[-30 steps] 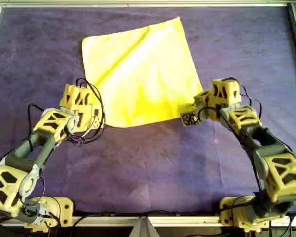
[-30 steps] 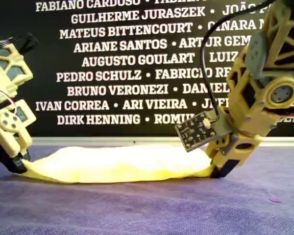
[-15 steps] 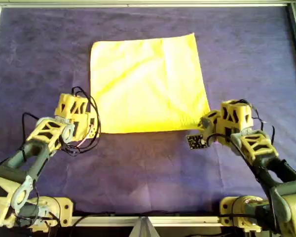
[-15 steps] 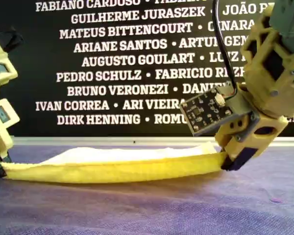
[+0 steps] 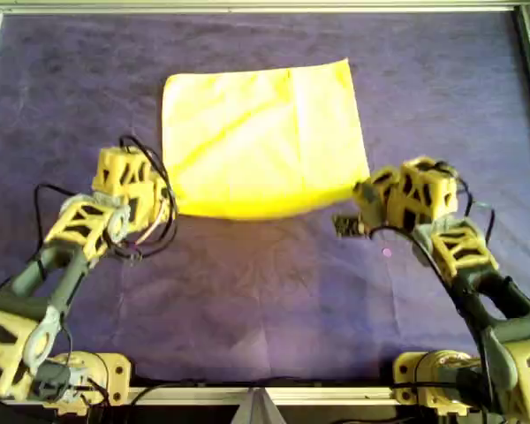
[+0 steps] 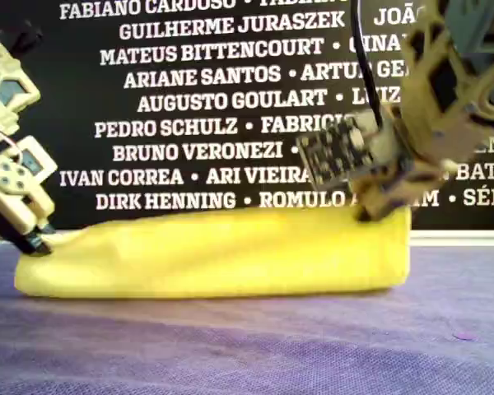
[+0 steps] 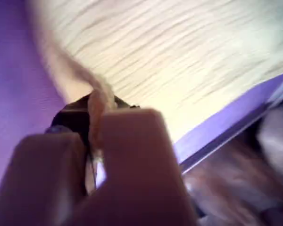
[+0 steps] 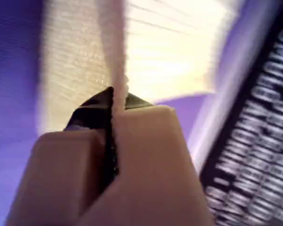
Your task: Fold a cloth
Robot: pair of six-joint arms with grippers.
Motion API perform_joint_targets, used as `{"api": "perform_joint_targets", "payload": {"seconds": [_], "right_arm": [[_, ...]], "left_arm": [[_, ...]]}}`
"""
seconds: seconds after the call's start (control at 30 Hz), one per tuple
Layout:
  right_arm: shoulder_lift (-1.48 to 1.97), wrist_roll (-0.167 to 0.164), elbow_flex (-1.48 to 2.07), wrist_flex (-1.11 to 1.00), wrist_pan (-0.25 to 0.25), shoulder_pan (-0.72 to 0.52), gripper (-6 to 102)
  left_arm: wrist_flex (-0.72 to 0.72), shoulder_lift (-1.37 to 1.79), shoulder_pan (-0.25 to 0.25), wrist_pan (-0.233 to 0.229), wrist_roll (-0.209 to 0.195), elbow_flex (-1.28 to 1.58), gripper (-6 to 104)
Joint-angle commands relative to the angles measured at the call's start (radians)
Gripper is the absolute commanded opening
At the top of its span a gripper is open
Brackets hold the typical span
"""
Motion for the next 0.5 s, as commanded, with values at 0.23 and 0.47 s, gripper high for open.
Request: {"api": "perform_joint_targets", "payload": {"seconds": [0.23, 0.47], "right_arm": [[-0.387, -0.009, -0.459, -0.291, 0.002, -0.014, -2], [-0.637, -0.006, -0.746, -0.299, -0.006, -0.015, -2]], "left_arm": [[-0.141, -0.301, 0.092, 0.0, 0.005, -0.446, 1], [-0.141, -0.534, 0.107, 0.0, 0.005, -0.782, 1]]}}
